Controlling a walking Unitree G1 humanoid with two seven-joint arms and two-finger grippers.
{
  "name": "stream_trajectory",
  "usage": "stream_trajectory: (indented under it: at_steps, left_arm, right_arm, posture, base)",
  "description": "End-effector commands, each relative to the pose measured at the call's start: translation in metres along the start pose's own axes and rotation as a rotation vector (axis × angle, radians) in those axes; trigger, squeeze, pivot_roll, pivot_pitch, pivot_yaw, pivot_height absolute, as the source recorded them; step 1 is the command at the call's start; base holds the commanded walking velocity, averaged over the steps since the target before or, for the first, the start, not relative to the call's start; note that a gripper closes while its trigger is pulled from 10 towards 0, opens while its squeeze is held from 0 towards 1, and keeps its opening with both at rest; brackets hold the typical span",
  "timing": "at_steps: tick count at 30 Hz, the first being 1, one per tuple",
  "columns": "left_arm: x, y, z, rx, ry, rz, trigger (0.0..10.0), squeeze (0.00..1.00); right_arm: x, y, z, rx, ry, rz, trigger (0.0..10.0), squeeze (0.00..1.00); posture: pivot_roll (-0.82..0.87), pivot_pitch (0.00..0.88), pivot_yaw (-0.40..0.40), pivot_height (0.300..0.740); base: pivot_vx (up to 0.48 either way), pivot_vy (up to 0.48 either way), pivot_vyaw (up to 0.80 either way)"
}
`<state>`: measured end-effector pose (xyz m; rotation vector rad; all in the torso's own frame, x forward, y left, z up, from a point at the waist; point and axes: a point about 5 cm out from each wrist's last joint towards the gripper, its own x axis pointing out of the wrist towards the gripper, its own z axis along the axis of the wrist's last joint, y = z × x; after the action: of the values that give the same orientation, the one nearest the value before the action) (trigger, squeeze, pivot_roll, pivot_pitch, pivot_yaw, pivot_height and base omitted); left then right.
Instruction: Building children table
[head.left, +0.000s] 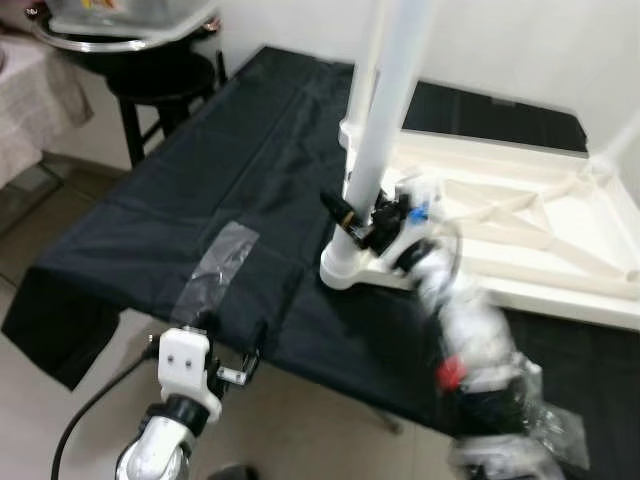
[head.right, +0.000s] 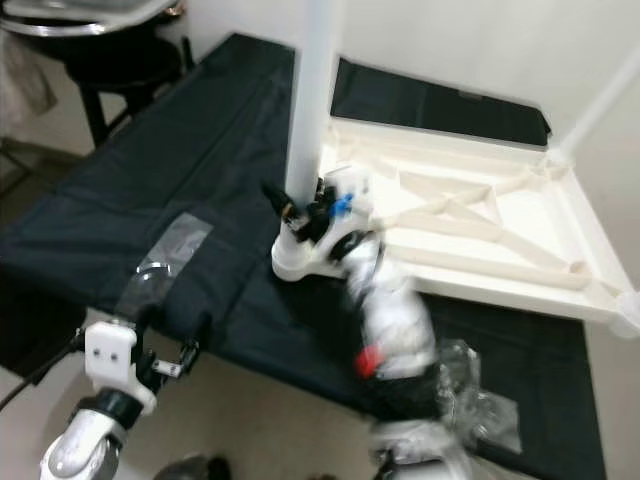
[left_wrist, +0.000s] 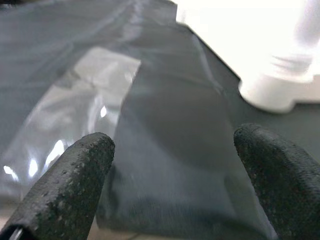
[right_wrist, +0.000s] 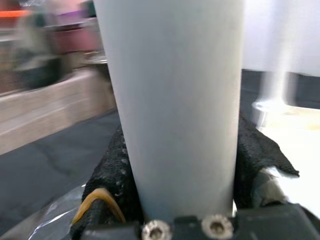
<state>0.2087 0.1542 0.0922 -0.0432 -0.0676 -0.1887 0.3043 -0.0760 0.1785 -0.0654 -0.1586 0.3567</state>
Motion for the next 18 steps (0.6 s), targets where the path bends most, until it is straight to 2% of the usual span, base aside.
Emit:
stream_trajectory:
  at_steps: [1,4,5,7,13,14,15,16,18]
  left_arm:
    - [0.006,0.000,-0.004,0.010,0.004,0.005,10.0,0.00]
    - [0.012,0.000,-0.005,0.008,0.004,0.003,10.0,0.00]
    - [0.017,0.000,-0.007,0.004,0.004,-0.002,10.0,0.00]
    - [0.021,-0.001,-0.007,0.011,0.002,-0.006,10.0,0.00]
    - [0.027,0.001,-0.007,0.021,-0.002,-0.001,10.0,0.00]
    - [0.027,0.001,-0.007,0.022,-0.003,0.000,10.0,0.00]
    - [0.027,0.001,-0.007,0.022,-0.003,0.000,10.0,0.00]
    - [0.026,0.001,-0.007,0.023,-0.004,0.000,10.0,0.00]
    - [0.026,0.001,-0.007,0.023,-0.006,0.000,10.0,0.00]
  right_arm:
    - [-0.014,0.014,-0.062,-0.035,0.315,0.063,0.0,0.00]
    - [-0.005,0.008,-0.061,-0.034,0.302,0.085,0.0,0.00]
    - [0.004,-0.002,-0.056,-0.050,0.283,0.076,0.0,0.00]
    - [0.010,-0.004,-0.053,-0.054,0.269,0.074,0.0,0.00]
    - [0.010,0.004,-0.048,-0.060,0.275,0.038,0.0,0.00]
    - [0.010,0.003,-0.044,-0.067,0.262,0.038,10.0,0.00]
    - [0.010,0.003,-0.044,-0.067,0.262,0.038,10.0,0.00]
    - [0.011,0.001,-0.039,-0.062,0.238,0.077,10.0,0.71]
    - [0.012,0.000,-0.034,-0.059,0.220,0.106,10.0,0.71]
  posture:
    - [0.03,0.035,-0.081,0.740]
    - [0.02,0.014,-0.090,0.740]
    - [0.01,0.000,-0.086,0.740]
    - [0.01,0.000,-0.084,0.740]
    - [0.02,0.000,-0.078,0.740]
    - [0.02,0.000,-0.074,0.740]
    - [0.02,0.000,-0.074,0.740]
    - [0.02,0.004,-0.074,0.740]
    - [0.02,0.006,-0.074,0.740]
  base:
    - [0.000,0.000,0.00]
    - [0.000,0.000,0.00]
    - [0.000,0.000,0.00]
    - [0.000,0.000,0.00]
    - [0.000,0.000,0.00]
    - [0.000,0.000,0.00]
    - [0.000,0.000,0.00]
    - [0.000,0.000,0.00]
    - [0.000,0.000,0.00]
